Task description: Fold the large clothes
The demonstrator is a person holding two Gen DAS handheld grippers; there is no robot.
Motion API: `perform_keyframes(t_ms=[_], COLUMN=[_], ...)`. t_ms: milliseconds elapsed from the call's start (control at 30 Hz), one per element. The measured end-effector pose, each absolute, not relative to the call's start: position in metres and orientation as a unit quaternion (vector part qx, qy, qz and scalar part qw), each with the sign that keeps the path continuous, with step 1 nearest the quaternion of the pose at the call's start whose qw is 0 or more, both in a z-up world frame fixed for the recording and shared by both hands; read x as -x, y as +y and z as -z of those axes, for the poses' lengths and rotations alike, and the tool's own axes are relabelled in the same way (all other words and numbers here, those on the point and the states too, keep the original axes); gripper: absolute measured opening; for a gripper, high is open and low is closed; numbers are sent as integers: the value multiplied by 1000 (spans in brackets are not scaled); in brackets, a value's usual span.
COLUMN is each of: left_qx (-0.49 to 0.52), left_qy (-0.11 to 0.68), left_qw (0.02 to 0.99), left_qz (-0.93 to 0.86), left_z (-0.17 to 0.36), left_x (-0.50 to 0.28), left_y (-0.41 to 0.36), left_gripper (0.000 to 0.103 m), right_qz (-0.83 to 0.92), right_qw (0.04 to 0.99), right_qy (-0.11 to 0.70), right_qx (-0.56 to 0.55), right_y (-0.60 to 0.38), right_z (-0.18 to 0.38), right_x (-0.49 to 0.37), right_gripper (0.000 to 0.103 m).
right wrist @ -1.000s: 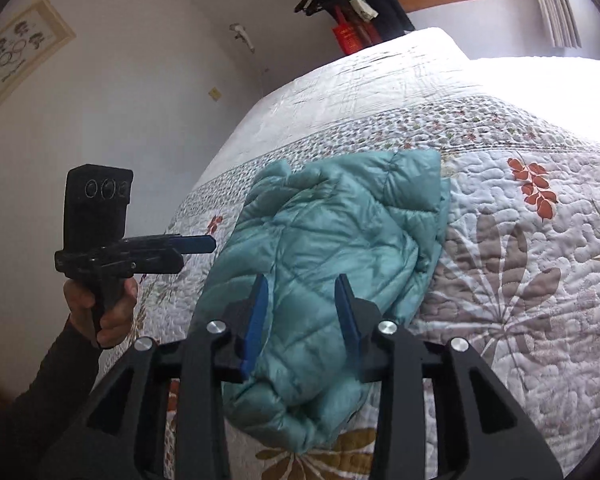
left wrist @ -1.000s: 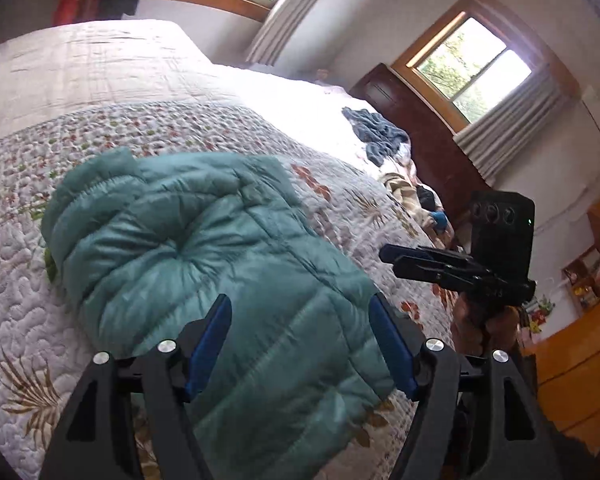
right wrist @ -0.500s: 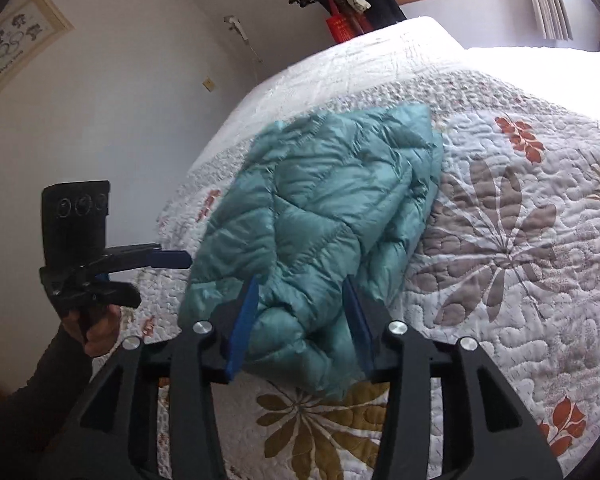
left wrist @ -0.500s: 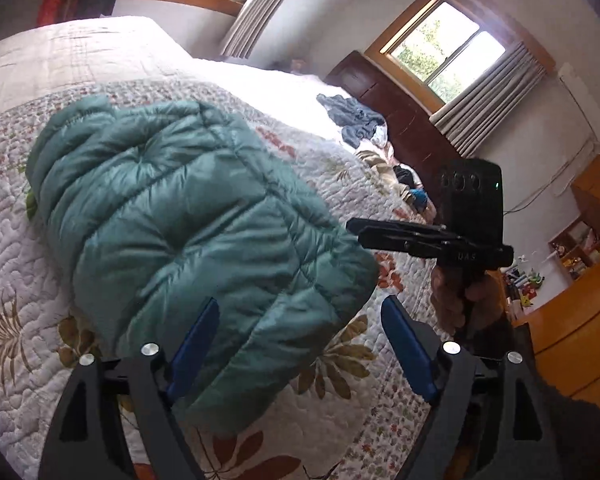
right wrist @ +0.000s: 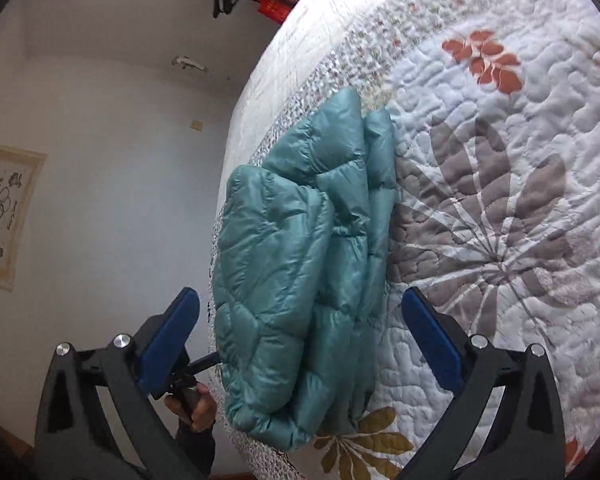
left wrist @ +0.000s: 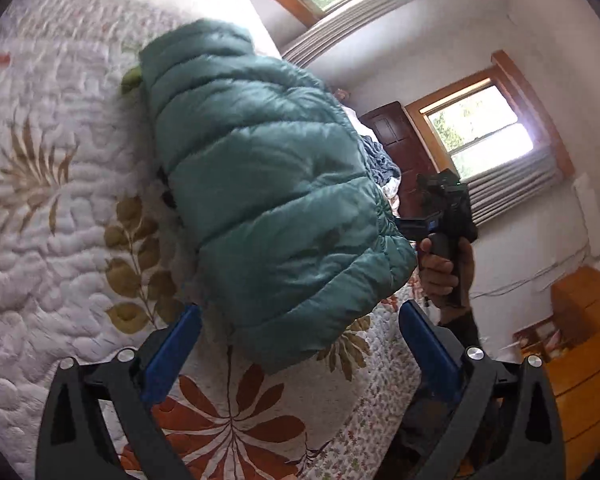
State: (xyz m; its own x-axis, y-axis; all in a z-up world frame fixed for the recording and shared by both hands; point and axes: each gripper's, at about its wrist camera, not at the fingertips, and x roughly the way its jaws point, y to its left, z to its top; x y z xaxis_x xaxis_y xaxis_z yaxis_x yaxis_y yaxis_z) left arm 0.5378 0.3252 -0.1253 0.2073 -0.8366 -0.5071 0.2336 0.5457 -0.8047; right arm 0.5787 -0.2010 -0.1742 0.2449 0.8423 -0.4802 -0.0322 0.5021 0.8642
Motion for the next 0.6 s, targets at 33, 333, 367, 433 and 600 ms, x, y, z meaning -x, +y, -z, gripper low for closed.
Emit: perform_keyframes(t_ms=[33, 333, 367, 433, 600], left_qx=[326, 396, 397, 397, 404], left_qy=[513, 514, 516, 521, 513], left_qw=[702, 654, 653, 648, 642], left_qz=[371, 388, 388, 388, 403], left_z=[138, 175, 177, 183, 185], left_x=[-541, -559, -560, -563, -567], left_y=[329, 327, 325, 320, 306], left_gripper=[99, 99, 99, 99, 99], right_qz=[-319, -359, -360, -365, -378], right_qw=[678, 626, 624, 621, 616], right_qy=[537, 552, 554, 554, 557], right_qx=[-387, -417, -418, -418, -410], right_y=[-195, -159, -156, -153, -138], right_z=[184, 233, 235, 237, 244], right_x=[-586, -635, -639, -647, -672], right_gripper=[101, 101, 101, 101, 101])
